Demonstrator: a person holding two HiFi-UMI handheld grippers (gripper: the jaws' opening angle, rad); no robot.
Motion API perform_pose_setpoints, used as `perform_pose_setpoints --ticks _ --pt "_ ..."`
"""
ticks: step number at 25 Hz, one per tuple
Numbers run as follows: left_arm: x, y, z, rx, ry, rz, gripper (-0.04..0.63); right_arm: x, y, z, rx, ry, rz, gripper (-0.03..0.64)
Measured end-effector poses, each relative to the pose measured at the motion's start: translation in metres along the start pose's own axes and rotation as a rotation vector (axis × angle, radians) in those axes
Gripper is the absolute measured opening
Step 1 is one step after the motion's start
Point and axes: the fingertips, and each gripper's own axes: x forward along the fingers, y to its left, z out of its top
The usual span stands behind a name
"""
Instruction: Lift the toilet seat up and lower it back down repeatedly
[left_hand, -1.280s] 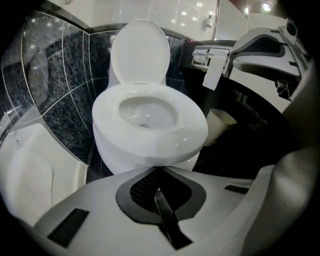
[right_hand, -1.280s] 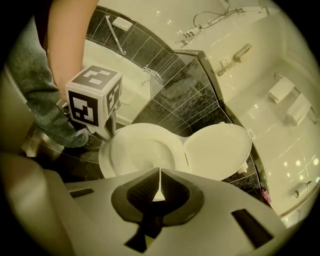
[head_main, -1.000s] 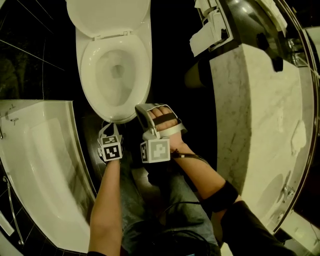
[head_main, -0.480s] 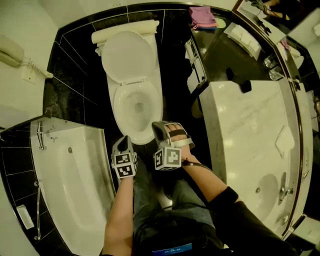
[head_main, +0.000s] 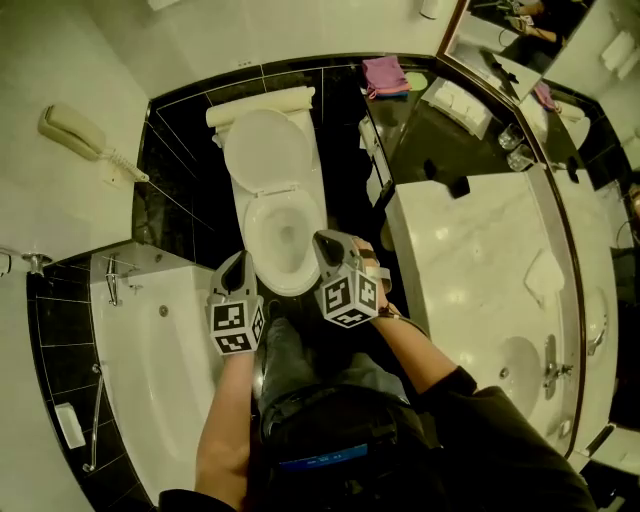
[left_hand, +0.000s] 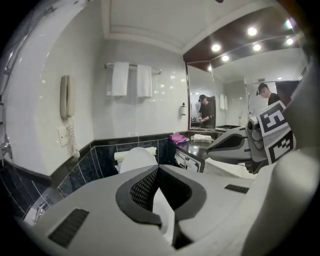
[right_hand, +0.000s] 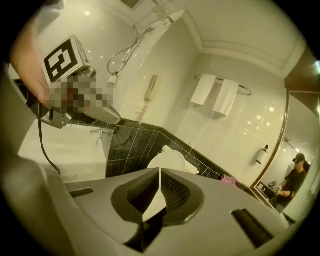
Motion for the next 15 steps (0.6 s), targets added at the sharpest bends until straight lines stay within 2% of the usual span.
perform_pose_setpoints --ticks 4,7,15 --pt "-0.022 -0.002 0.03 0.003 -0.036 -0.02 -0.011 -0.021 -0.012 0.014 0.201 -0.029 0.026 0.029" --pt "-0.037 -0.001 0.042 0.012 -0.051 -0.019 -0.011 -0.036 -0.025 0.021 0.298 -0.044 0.009 0.029" --pt "-0.056 0.005 0.053 -0.011 -0.083 -0.01 -0.012 -0.053 -0.03 0.031 0.352 -0.057 0.002 0.029"
